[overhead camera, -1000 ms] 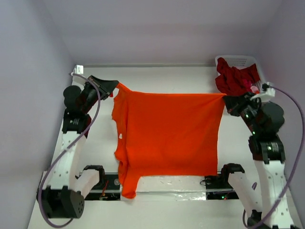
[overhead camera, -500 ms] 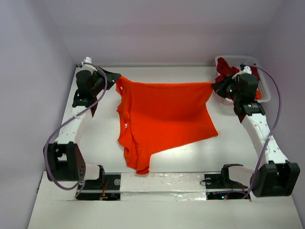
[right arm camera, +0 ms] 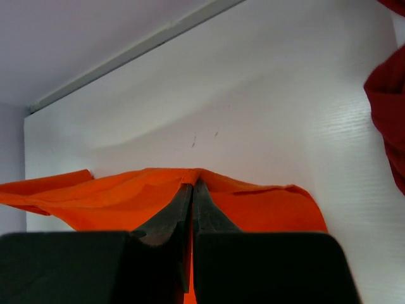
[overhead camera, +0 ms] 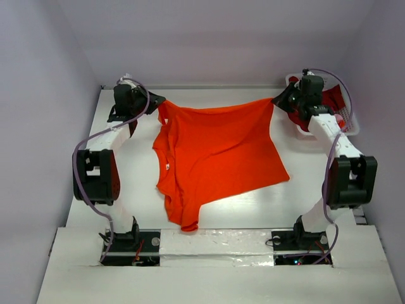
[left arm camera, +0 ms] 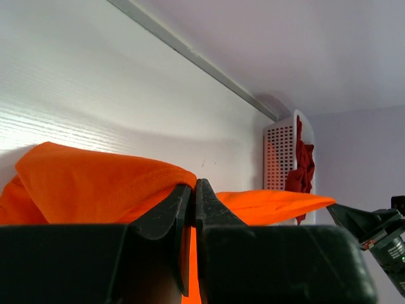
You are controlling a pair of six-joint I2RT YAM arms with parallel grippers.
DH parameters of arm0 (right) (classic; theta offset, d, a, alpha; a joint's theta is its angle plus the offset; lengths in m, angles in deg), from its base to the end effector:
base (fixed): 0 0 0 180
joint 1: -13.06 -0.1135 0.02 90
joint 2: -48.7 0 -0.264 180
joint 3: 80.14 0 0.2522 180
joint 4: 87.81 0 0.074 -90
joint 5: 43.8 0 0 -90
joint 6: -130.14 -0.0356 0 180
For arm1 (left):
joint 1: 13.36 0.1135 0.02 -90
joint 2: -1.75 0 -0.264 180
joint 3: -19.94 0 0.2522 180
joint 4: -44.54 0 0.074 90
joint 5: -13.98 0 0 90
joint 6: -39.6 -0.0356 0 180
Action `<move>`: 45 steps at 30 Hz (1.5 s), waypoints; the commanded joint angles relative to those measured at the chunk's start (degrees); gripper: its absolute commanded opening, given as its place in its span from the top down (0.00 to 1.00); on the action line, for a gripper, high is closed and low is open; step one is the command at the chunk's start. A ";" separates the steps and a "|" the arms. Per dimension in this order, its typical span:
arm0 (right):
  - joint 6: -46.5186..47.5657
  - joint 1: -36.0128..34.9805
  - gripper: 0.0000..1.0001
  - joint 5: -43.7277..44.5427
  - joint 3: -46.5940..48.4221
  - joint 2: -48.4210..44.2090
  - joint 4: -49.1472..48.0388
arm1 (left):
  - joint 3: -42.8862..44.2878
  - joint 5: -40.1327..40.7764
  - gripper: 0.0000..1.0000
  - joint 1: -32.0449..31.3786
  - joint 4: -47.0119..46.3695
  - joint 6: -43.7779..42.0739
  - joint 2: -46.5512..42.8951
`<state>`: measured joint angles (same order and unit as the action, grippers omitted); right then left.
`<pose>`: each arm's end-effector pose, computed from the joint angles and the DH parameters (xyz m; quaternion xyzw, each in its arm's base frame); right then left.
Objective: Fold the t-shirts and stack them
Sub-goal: Flatten out the tshirt, then grap the side of the flattened tshirt furthest away from the robot with both arms
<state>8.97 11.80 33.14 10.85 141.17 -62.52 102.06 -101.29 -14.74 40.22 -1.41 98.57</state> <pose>0.3803 0.0164 0.3218 0.1607 0.8328 0.2384 0.4730 0.3993 -0.0248 0.2925 -0.1744 0.7423 -0.4179 0.4938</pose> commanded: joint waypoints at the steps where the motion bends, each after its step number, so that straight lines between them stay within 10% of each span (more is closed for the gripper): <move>1: -0.99 -0.50 1.00 -1.79 9.22 2.97 1.03 | 5.02 -1.18 1.00 0.07 -1.34 -0.47 1.18; 15: -1.52 -0.50 1.00 -0.21 33.58 25.03 12.71 | 16.27 -1.09 1.00 0.07 3.85 -1.45 11.46; 45: -0.55 2.22 1.00 -4.87 46.08 37.44 21.60 | 28.49 0.23 1.00 0.07 16.33 -4.17 20.61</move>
<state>7.22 13.79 29.97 55.20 178.70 -40.99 127.98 -101.25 -14.74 55.63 -3.90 121.61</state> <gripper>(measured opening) 0.019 0.010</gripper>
